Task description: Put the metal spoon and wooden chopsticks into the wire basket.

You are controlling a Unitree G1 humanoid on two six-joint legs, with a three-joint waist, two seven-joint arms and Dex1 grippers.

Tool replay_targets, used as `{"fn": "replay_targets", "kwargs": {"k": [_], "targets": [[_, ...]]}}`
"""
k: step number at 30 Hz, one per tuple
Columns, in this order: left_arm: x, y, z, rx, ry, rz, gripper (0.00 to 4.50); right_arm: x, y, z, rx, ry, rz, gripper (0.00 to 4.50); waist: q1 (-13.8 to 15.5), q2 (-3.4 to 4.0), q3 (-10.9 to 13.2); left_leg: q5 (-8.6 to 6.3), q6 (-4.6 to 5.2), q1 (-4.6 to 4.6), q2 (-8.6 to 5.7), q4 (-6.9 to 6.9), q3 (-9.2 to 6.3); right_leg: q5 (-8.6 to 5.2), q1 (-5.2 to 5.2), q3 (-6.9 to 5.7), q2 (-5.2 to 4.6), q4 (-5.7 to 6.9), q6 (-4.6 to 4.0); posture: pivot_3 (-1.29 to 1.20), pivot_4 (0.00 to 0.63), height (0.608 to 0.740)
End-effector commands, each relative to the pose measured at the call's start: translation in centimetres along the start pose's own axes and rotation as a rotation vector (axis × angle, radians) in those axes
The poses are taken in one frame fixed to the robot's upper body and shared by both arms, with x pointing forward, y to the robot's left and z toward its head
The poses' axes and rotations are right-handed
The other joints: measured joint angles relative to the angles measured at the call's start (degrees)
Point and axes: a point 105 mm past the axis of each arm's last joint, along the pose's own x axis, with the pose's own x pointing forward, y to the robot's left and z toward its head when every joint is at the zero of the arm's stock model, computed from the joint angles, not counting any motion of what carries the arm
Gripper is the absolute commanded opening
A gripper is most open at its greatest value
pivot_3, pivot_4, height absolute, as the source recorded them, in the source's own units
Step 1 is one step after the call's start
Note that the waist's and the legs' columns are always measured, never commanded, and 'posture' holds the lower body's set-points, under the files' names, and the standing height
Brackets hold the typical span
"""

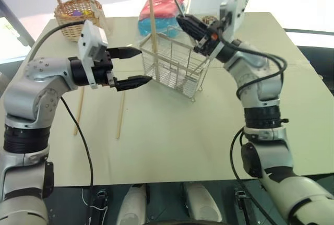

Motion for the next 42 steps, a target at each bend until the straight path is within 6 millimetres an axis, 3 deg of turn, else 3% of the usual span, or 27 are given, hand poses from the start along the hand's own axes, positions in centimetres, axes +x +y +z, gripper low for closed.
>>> {"fn": "replay_targets", "kwargs": {"k": [1, 12, 16, 21, 22, 32, 42], "targets": [[-0.8, 0.1, 1.2, 0.042, -0.016, 0.023, 4.5, -0.2, -0.2, 0.4, -0.026, -0.045, -0.028, 0.02, 0.0, 0.0, 0.0, 0.0, 0.0, 0.0, 0.0, 0.0, 0.0, 0.0, 0.0, 0.0, 0.0, 0.0, 0.0, 0.0, 0.15, 0.74], [-0.8, 0.1, 1.4, 0.043, -0.012, 0.019, 4.5, -1.2, -0.7, -2.8, 0.017, -0.006, -0.112, 0.02, 0.0, 0.0, 0.0, 0.0, 0.0, 0.0, 0.0, -0.03, 0.0, 0.0, -0.01, 0.0, 0.02, 0.0, 0.0, 0.0, 0.15, 0.74], [-0.7, 0.2, 1.5, 0.044, -0.014, 0.018, 4.5, -1.4, -0.8, -3.0, 0.023, -0.001, -0.124, 1.42, 0.0, 0.0, 0.0, 0.0, 0.0, 0.0, 0.0, -0.02, 0.0, 0.0, -0.01, 0.0, 0.02, 0.0, 0.0, 0.0, 0.15, 0.74], [-0.5, 0.3, 1.4, 0.045, -0.018, 0.015, 4.5, -1.4, -1.0, -2.0, 0.012, -0.023, -0.132, 4.16, 0.0, 0.0, 0.0, 0.0, 0.0, 0.01, 0.0, -0.02, 0.0, 0.0, 0.0, 0.0, 0.02, 0.0, 0.0, 0.0, 0.15, 0.74], [-0.5, 0.3, 1.4, 0.045, -0.019, 0.014, 4.5, -1.3, -1.1, -1.7, 0.012, -0.028, -0.133, 4.46, 0.0, 0.0, 0.0, 0.0, 0.0, 0.01, 0.0, -0.02, 0.0, 0.0, 0.0, 0.0, 0.02, 0.0, 0.0, 0.0, 0.15, 0.74], [-0.2, 0.4, 1.3, 0.044, -0.027, 0.009, 4.5, -1.2, -1.6, 0.2, 0.005, -0.069, -0.134, 4.46, 0.0, 0.0, 0.0, 0.0, 0.0, 0.01, 0.0, -0.03, 0.0, 0.0, -0.02, 0.0, 0.02, 0.0, 0.0, 0.0, 0.15, 0.74], [-0.1, 0.2, 1.3, 0.047, -0.026, 0.0, 4.5, -1.9, 0.0, 6.0, -0.129, -0.119, -0.022, 4.46, 0.0, 0.02, 0.0, 0.0, 0.0, 0.0, 0.01, -0.1, 0.0, -0.01, -0.04, 0.0, 0.01, -0.02, -0.01, 0.0, 0.15, 0.74]]}}
